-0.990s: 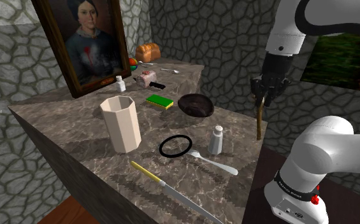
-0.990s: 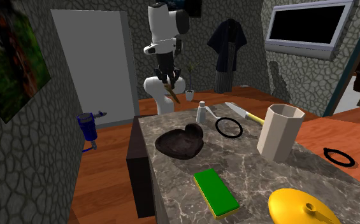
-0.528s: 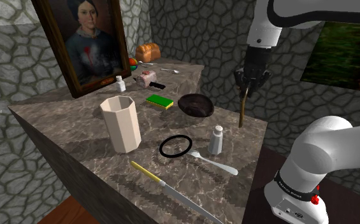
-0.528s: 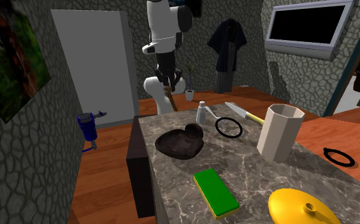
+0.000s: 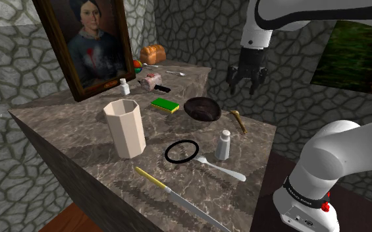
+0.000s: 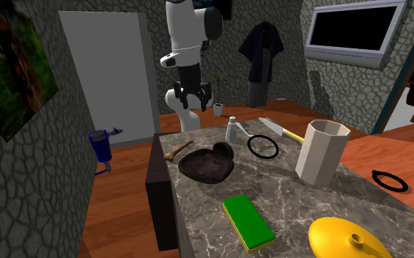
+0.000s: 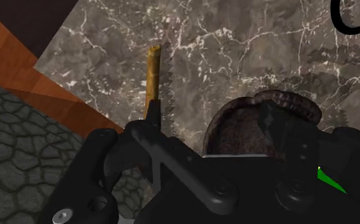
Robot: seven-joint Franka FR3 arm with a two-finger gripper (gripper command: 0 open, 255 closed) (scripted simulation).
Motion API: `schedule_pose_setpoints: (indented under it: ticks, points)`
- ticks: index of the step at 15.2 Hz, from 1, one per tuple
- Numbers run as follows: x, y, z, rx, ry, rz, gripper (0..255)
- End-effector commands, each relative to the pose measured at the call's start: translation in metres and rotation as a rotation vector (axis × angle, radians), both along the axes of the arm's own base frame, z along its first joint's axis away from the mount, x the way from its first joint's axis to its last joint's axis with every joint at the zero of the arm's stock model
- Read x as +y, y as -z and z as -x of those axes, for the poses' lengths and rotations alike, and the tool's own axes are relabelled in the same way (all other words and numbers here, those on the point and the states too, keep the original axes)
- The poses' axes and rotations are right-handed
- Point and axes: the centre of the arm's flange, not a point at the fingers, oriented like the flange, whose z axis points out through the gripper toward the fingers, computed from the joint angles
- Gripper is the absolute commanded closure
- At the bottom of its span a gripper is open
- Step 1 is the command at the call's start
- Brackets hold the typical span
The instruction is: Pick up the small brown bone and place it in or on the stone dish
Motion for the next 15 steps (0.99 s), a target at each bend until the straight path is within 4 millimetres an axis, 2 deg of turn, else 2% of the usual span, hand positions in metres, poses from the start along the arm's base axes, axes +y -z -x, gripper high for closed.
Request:
schedule_pose_setpoints:
  ticks: [1, 10, 15]
  points:
    - [-0.007, 0.022, 0.000, -0.004, 0.022, 0.009, 0]
    - [-0.050, 0.129, 0.003, -0.022, 0.130, 0.056, 0]
    - [-0.050, 0.152, 0.003, -0.022, 0.132, 0.057, 0]
